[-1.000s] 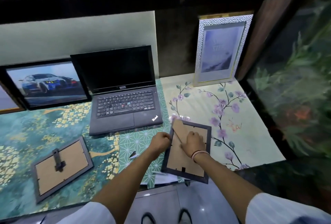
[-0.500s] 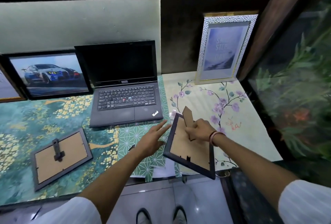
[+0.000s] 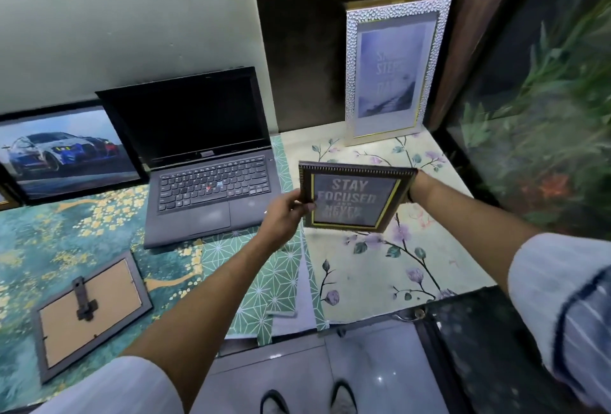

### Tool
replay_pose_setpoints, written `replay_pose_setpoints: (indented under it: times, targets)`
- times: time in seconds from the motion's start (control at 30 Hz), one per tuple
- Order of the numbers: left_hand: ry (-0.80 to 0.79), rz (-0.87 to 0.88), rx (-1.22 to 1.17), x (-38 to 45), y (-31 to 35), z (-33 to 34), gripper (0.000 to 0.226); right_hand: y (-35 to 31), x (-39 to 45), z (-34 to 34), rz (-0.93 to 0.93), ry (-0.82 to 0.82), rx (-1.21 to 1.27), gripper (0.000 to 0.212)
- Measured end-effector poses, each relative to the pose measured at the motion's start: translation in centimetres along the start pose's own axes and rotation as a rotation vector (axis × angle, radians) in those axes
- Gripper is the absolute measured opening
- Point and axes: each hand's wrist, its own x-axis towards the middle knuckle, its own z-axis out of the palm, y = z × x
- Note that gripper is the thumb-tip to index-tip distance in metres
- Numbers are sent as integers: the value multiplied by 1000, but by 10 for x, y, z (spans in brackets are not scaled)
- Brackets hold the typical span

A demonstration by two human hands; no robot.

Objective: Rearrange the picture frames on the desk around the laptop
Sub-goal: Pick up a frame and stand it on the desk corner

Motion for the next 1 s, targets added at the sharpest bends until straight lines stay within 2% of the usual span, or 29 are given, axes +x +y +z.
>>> replay_pose_setpoints:
  times: [0.13,0.23,0.27,0.3,0.33,0.4,0.43,0.47,0.5,0.57,0.63,0.7,0.77,0.83,0.93,1.0]
  targets:
    - [-66,-40,-52,18,0,2,22,-6,46,5,102,-21,21,40]
    - [-107,-90,-110,23,0,1,24,-3,47,5,128,-52,-79,41]
    - [-108,-102,-105,24,1,0,25,-1,45,4,91,-29,-43,41]
    - [-110,-114,-102,24,1,0,25,1,49,4,118,-40,181,39]
    - [-106,-125,-103,24,0,0,25,-1,47,9,199,-110,239,32]
    - [-89,-137,-96,25,0,1,27,0,58,12,150,-118,185,21]
    - [-79,-143,-93,25,1,2,28,1,78,13,198,-130,172,28]
    - [-70,-150,-94,26,0,2,29,1,88,13,241,-159,160,36]
    - [-65,-157,-94,25,-1,2,28,4,88,14,264,-223,37,41]
    - [-58,-169,-84,25,-7,3,28,4,64,15,260,-365,-39,53]
    - [-52,-192,-64,25,-16,4,32,16,59,10,177,-512,-73,46]
    - [-43,-216,-36,24,-26,5,37,32,61,1,68,-525,-131,24]
    - [-36,-250,-35,19,-34,7,42,52,76,-12,25,-471,-154,21]
    - [-22,-274,-34,12,-41,8,46,75,77,-27,32,-392,-198,6]
    - [29,-306,-33,-1,-51,4,49,103,65,-46,71,-326,-197,6]
    - [43,-322,-26,-11,-55,0,51,116,55,-56,69,-317,-245,17]
